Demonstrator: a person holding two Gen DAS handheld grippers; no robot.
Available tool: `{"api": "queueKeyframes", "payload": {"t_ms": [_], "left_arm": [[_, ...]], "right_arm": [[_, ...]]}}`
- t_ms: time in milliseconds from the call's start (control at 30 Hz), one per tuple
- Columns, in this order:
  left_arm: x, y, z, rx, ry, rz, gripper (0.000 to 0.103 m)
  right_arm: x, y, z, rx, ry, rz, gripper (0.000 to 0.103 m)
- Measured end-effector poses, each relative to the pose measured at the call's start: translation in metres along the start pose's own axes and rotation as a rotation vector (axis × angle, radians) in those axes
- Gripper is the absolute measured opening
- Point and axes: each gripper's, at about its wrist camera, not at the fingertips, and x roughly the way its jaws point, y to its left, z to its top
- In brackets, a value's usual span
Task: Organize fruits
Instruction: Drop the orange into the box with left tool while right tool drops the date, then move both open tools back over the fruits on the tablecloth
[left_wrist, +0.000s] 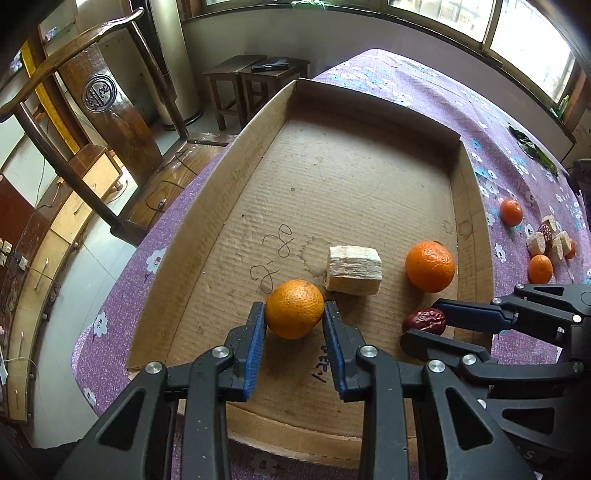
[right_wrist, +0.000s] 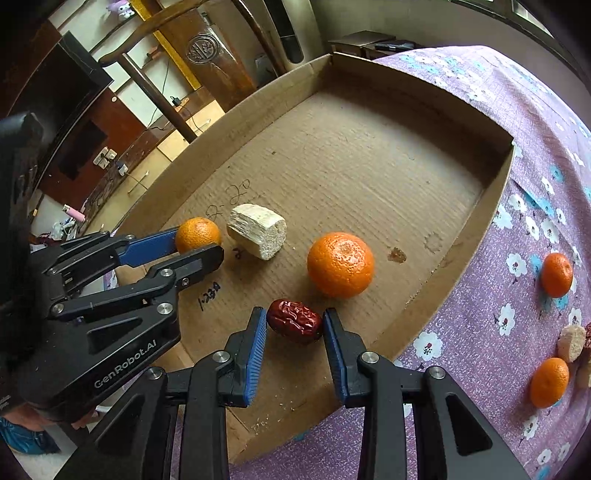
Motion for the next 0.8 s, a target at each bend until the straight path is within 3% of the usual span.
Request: {"api": "queueKeyframes", "payload": {"t_ms": [167,333,467,733,800], "left_arm": [[0.000,0.000,-0.001,0.003,-0.006,0.005,0.031],[-0.002,0.003,0.000,-0.006,-0.009,0.007,0.044],[-0.007,0.005,0.001,-0.016,-0.026,0.018,0.059],[-0.018,-0.001,0.005,-0.009,-0.059,0.013,0.067],[-0.022,-0.005,0.007,-0.002,-0.068,0.008,0.069]], "right_arm": [[0.000,0.001,0.002,0.019,-0.004,-0.001,0.036],[-0.007,-0.001,0.001,0.036,-0.009,-0.016,0.043],[-0.014,-0.004,-0.004,0.042,-0.028,-0.012,0.045],[-0.039,-0.006,-0.011,0.035,-0.074,-0.011,0.046],[-0.048,-0.009,-0.014,0.045,-0.090,-0.017,0.050]]}}
